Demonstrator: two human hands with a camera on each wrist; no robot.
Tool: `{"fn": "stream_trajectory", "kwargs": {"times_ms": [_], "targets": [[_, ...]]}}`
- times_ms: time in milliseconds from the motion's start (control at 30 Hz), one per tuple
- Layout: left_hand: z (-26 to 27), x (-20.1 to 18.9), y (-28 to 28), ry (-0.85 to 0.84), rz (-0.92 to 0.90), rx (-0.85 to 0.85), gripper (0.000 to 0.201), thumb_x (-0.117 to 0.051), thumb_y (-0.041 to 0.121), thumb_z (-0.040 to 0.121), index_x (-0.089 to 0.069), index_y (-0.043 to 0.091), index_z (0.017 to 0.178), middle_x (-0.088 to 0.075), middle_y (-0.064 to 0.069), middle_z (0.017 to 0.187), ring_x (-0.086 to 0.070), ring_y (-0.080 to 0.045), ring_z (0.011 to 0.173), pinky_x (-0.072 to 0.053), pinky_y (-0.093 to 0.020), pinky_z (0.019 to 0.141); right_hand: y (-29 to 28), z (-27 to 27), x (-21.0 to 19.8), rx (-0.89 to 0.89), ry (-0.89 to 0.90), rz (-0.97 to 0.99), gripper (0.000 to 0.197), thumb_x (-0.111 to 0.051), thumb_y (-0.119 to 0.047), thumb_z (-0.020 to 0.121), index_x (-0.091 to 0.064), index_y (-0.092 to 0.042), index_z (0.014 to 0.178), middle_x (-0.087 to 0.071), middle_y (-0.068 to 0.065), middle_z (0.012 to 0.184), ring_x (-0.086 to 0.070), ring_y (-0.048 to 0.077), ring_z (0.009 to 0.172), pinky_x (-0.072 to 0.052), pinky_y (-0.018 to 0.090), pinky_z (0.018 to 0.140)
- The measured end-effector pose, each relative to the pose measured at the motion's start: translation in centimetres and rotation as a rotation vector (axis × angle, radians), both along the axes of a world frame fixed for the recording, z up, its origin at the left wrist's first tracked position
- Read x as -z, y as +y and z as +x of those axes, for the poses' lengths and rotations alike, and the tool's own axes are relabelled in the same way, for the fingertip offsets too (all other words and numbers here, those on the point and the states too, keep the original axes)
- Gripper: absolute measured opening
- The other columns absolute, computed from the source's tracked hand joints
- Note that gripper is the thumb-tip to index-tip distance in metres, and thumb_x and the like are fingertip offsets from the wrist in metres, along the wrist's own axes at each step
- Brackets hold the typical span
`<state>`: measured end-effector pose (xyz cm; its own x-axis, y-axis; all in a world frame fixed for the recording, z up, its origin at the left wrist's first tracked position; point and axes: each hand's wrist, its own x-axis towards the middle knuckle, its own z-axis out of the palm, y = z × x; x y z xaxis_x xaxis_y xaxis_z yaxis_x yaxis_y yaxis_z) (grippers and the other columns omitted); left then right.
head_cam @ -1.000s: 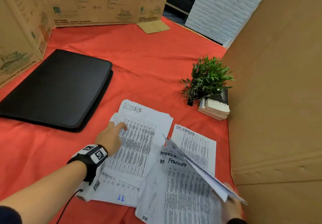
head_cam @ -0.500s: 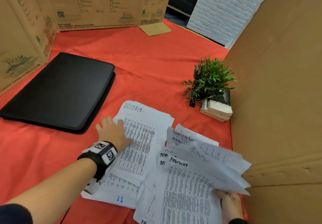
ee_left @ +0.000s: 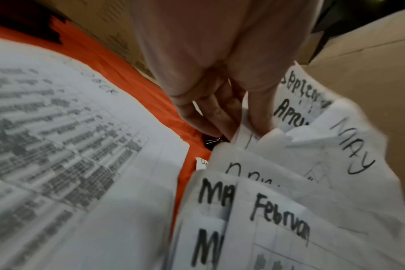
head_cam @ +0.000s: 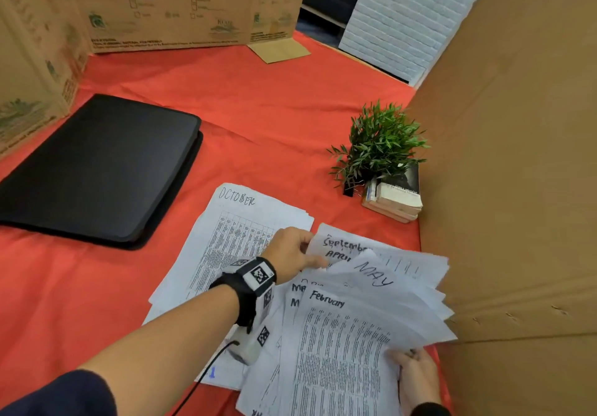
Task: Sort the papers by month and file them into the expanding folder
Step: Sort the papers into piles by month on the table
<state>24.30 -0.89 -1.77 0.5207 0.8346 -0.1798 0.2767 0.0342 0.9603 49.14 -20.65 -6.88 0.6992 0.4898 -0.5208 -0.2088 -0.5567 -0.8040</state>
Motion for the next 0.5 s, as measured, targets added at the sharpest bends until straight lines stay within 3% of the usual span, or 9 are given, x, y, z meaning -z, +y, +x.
{"fn": "stream_trajectory", "kwargs": {"times_ms": [100, 167, 233, 333, 400, 433, 500], "targets": [[0.4, 0.1, -0.1, -0.038, -0.062, -0.069, 0.031, -0.088, 0.030, 0.068, -0.075, 0.014, 0.091, -0.076, 0.002, 0.088, -0.073, -0.016, 0.080, -0.059, -0.041, 0.077, -0.3, -0.2, 0.4, 0.031, -0.001, 0.022, 0.031, -0.066, 0.021, 0.072, -0.065, 0.000, 0.095, -0.068, 0.018, 0.087, -0.064, 0.031, 0.086, -0.050, 0.034, 0.076], [0.6, 0.1, -0.1, -0.061, -0.107, -0.073, 0.036, -0.089, 0.033, 0.066, -0.076, 0.014, 0.094, -0.076, 0.004, 0.091, -0.073, -0.013, 0.084, -0.059, -0.041, 0.080, -0.2, -0.3, 0.1, 0.042, 0.013, 0.043, 0.030, -0.064, 0.022, 0.073, -0.064, 0.002, 0.095, -0.066, 0.015, 0.085, -0.062, 0.027, 0.080, -0.050, 0.030, 0.067], [0.5, 0.4, -0.1, -0.060, -0.126, -0.088, 0.049, -0.088, 0.047, 0.061, -0.076, 0.013, 0.093, -0.076, 0.002, 0.091, -0.073, -0.015, 0.084, -0.058, -0.044, 0.081, -0.1, -0.4, -0.4, 0.062, 0.028, 0.071, 0.026, -0.061, 0.024, 0.074, -0.063, 0.005, 0.092, -0.064, 0.015, 0.084, -0.059, 0.024, 0.074, -0.050, 0.026, 0.057], [0.6, 1.8, 0.3, -0.056, -0.135, -0.146, 0.085, -0.081, 0.073, 0.052, -0.070, -0.001, 0.092, -0.073, -0.019, 0.089, -0.067, -0.020, 0.071, -0.055, -0.053, 0.072, -0.3, -0.1, 0.3, 0.069, 0.035, 0.088, 0.024, -0.065, 0.021, 0.070, -0.067, 0.007, 0.089, -0.067, 0.015, 0.083, -0.061, 0.028, 0.083, -0.051, 0.027, 0.062], [0.6, 1.6, 0.1, -0.095, -0.114, -0.186, 0.080, -0.077, 0.070, 0.061, -0.059, -0.007, 0.076, -0.062, -0.024, 0.067, -0.051, -0.020, 0.059, -0.051, -0.047, 0.061, -0.4, -0.2, 0.2, 0.053, 0.014, 0.070, 0.016, -0.070, 0.016, 0.066, -0.070, 0.006, 0.079, -0.066, 0.011, 0.071, -0.058, 0.026, 0.078, -0.051, 0.029, 0.061], [0.5, 1.3, 0.2, -0.126, -0.113, -0.203, 0.070, -0.075, 0.061, 0.071, -0.051, -0.004, 0.067, -0.047, -0.018, 0.057, -0.042, -0.021, 0.057, -0.045, -0.040, 0.059, -0.4, -0.1, 0.2, 0.038, -0.016, 0.040, 0.012, -0.069, 0.015, 0.069, -0.070, 0.007, 0.078, -0.064, 0.011, 0.067, -0.056, 0.024, 0.071, -0.049, 0.030, 0.059], [0.4, 1.2, 0.4, -0.163, -0.115, -0.239, 0.060, -0.069, 0.050, 0.083, -0.044, -0.001, 0.064, -0.034, -0.008, 0.060, -0.035, -0.020, 0.059, -0.041, -0.037, 0.062, -0.6, 0.4, 0.4, 0.058, -0.056, 0.037, 0.014, -0.066, 0.017, 0.072, -0.068, 0.014, 0.086, -0.062, 0.013, 0.065, -0.053, 0.025, 0.064, -0.043, 0.031, 0.060]]}}
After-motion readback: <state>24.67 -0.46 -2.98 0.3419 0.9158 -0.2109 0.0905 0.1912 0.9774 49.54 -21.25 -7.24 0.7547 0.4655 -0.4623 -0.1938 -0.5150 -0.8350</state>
